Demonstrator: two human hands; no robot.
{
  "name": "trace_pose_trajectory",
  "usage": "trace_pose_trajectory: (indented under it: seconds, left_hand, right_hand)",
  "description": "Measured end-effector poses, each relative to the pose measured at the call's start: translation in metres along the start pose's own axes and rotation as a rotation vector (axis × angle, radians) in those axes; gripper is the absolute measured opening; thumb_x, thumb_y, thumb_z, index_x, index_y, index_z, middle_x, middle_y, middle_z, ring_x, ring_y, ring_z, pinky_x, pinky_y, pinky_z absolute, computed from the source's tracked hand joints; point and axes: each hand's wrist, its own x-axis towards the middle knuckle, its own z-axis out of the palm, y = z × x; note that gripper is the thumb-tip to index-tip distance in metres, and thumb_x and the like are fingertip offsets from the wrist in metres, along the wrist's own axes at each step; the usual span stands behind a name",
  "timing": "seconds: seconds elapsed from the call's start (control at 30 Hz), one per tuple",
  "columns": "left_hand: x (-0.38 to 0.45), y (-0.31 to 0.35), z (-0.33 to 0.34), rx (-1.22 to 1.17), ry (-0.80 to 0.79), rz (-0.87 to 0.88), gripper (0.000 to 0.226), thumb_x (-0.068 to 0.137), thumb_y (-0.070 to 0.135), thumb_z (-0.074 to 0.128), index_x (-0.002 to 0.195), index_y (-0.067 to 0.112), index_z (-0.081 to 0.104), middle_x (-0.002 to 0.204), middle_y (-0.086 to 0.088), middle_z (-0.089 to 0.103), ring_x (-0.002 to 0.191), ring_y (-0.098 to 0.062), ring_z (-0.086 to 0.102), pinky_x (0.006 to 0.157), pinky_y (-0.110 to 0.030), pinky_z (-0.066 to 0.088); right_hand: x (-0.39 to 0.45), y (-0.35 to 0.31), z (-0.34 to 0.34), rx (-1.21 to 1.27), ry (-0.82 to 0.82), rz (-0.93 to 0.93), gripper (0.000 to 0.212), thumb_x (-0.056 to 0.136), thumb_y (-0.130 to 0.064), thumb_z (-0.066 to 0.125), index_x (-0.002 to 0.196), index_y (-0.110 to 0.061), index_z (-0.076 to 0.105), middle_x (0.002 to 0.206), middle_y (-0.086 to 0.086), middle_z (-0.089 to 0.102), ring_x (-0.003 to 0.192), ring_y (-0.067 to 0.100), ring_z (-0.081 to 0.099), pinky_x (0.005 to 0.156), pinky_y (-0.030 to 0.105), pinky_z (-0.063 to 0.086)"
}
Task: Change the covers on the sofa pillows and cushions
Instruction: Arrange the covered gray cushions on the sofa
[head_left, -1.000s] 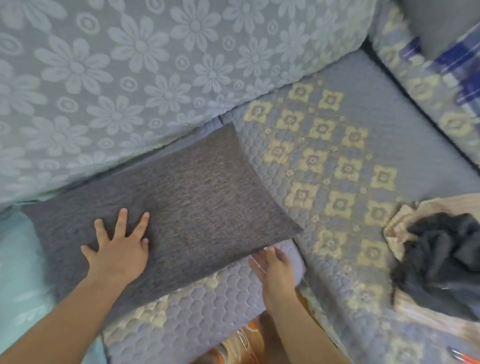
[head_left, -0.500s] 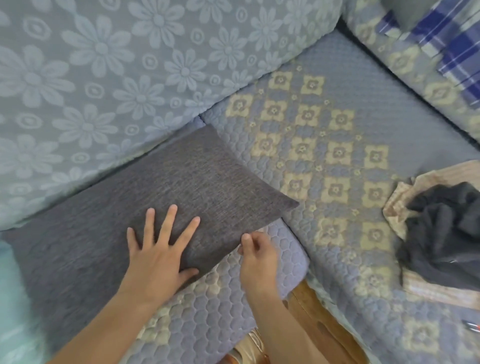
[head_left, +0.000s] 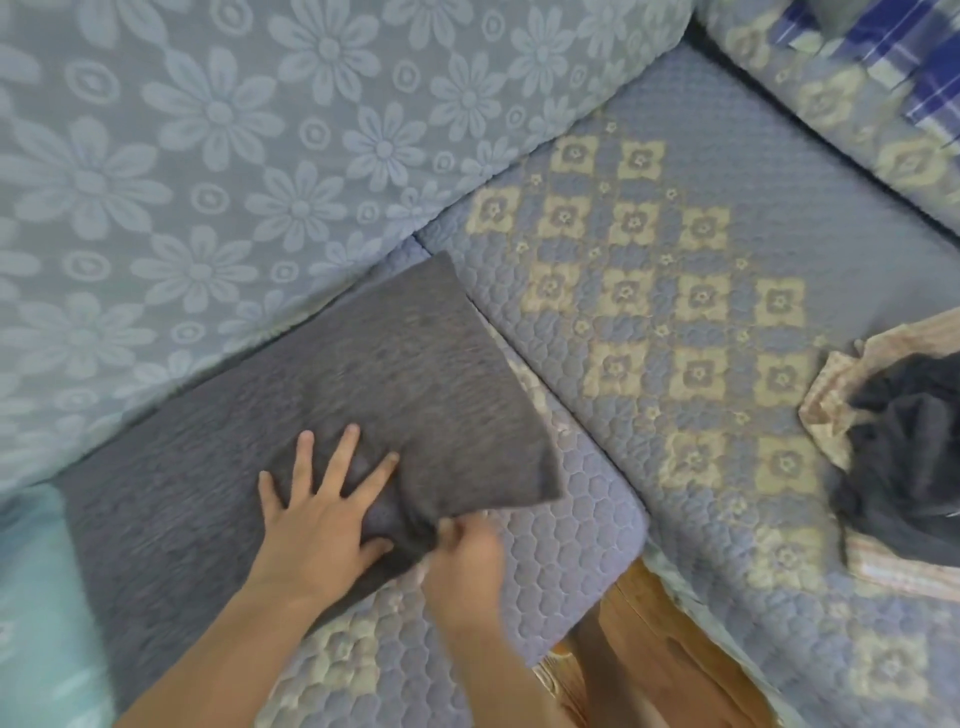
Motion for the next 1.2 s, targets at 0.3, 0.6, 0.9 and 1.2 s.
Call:
trace_pose_trajectory:
  seconds: [0.3, 0.6, 0.9, 1.2]
  left_hand:
    - [0.000, 0.075, -0.026, -0.401, 0.432, 0.236, 0.031, 0.083, 0.047, 0.073, 0.106, 0.028, 0.064, 0.119, 0.004, 0.049, 0.107, -0.023, 0.047, 0.088, -0.047, 0.049]
    - [0.021, 0.094, -0.029, -0.102, 0.538, 0.354, 0.036, 0.080, 0.041, 0.079, 0.073, 0.022, 0.049, 0.074, 0.003, 0.051, 0.073, -0.024, 0.054, 0.064, -0.041, 0.042]
    - [0.013, 0.083, -0.017, -0.151, 0.549, 0.400, 0.037, 0.080, 0.037, 0.080, 0.072, 0.021, 0.048, 0.071, 0.006, 0.047, 0.072, -0.021, 0.052, 0.071, -0.040, 0.043]
    - [0.032, 0.095, -0.022, -0.236, 0.520, 0.236, 0.035, 0.068, 0.012, 0.083, 0.070, 0.019, 0.049, 0.074, -0.001, 0.056, 0.072, -0.029, 0.062, 0.065, -0.042, 0.046]
  right_hand:
    - [0.027, 0.012, -0.044, -0.177, -0.219, -0.208, 0.015, 0.099, -0.017, 0.051, 0.104, -0.005, 0.059, 0.096, 0.007, 0.063, 0.080, 0.020, 0.056, 0.069, 0.032, 0.047]
    - [0.036, 0.013, -0.078, -0.099, -0.416, -0.244, 0.014, 0.099, -0.013, 0.055, 0.101, -0.003, 0.065, 0.090, 0.006, 0.067, 0.080, 0.017, 0.061, 0.070, 0.031, 0.050]
    - [0.041, -0.030, -0.162, 0.528, -0.415, 0.231, 0.037, 0.100, -0.034, 0.057, 0.105, 0.002, 0.061, 0.113, 0.014, 0.072, 0.104, 0.029, 0.071, 0.085, 0.041, 0.059]
    - [-0.024, -0.027, -0.102, 0.407, -0.147, 0.249, 0.018, 0.097, -0.003, 0.061, 0.081, -0.003, 0.052, 0.080, 0.018, 0.069, 0.075, 0.028, 0.073, 0.059, 0.028, 0.057]
